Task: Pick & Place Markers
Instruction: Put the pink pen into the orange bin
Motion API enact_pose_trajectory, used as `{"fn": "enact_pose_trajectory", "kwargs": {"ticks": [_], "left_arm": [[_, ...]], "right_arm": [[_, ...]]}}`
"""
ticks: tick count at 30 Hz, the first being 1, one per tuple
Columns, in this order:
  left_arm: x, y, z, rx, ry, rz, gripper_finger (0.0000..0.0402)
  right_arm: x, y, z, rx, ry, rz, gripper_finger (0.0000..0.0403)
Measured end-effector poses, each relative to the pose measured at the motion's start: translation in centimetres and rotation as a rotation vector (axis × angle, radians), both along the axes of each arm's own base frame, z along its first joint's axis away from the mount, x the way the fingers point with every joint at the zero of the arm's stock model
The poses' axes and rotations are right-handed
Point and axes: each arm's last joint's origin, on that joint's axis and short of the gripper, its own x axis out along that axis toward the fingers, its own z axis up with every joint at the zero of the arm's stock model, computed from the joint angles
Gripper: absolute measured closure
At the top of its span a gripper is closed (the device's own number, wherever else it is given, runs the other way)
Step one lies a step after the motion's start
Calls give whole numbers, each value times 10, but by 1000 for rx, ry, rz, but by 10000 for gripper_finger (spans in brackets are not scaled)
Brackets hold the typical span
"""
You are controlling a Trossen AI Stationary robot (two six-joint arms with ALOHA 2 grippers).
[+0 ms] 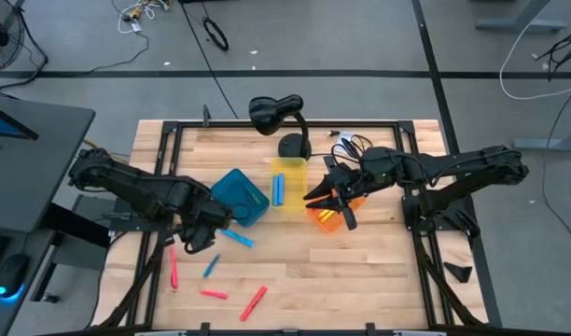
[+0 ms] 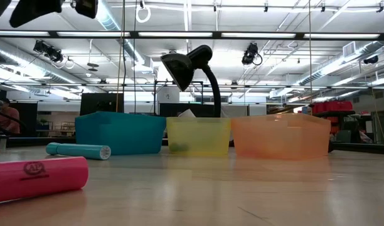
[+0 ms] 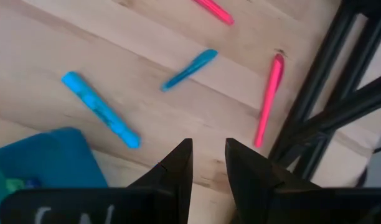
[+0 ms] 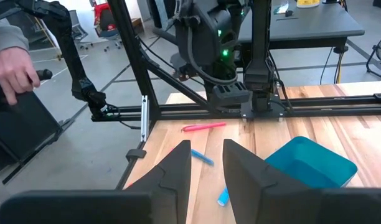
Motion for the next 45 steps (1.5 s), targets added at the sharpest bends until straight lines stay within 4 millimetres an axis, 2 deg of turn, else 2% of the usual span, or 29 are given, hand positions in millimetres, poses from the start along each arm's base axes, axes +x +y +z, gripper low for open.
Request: {"fn": "enact_pose_trajectory", "kwargs": {"ticks": [10,19,23,32,45], "left_arm": [[-13,-11,-29,7,118,-62,293],[-24,-24,-66,-4,153,-134,212],[-29,-33,-83,-18,132,-179,191],[-53,-45,-116,-40,192,-278,192],[-71,-55,-148,-60,159,-346,193]], "right_arm": [[0,-1,0,-19,-3,-50,309],[0,-2,-2,-24,16,-59,309],[-1,-2,-5,-29,51,-59,309],[-3,-2,-11,-24,116,-59,309],[-3,-2,-13,16,145,-72,309]]}}
